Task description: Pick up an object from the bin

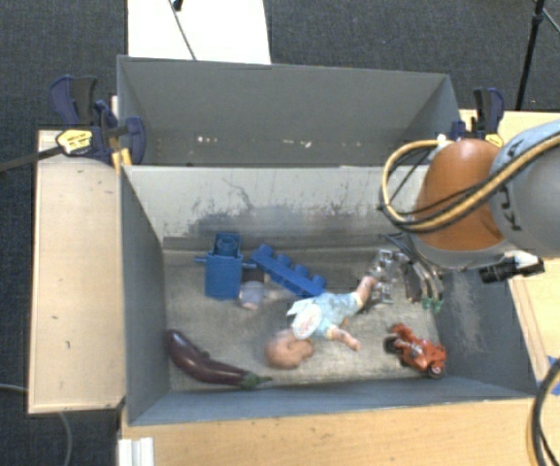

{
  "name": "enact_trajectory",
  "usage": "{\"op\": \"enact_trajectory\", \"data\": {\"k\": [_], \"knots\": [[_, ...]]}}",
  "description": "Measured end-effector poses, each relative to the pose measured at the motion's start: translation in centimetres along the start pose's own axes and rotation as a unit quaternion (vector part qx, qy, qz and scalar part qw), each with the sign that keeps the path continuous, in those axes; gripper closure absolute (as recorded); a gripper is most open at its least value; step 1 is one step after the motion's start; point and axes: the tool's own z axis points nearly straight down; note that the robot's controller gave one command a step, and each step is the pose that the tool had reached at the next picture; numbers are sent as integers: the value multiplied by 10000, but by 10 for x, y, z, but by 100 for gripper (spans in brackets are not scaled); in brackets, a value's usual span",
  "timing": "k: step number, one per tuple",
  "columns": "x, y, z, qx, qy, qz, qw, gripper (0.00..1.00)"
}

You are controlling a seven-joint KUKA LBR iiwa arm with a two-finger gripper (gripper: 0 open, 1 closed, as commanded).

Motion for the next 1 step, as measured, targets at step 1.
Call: {"op": "enact_trajectory", "data": {"k": [1], "knots": [[-4, 0, -197, -1, 34, -80, 10000, 100]]}}
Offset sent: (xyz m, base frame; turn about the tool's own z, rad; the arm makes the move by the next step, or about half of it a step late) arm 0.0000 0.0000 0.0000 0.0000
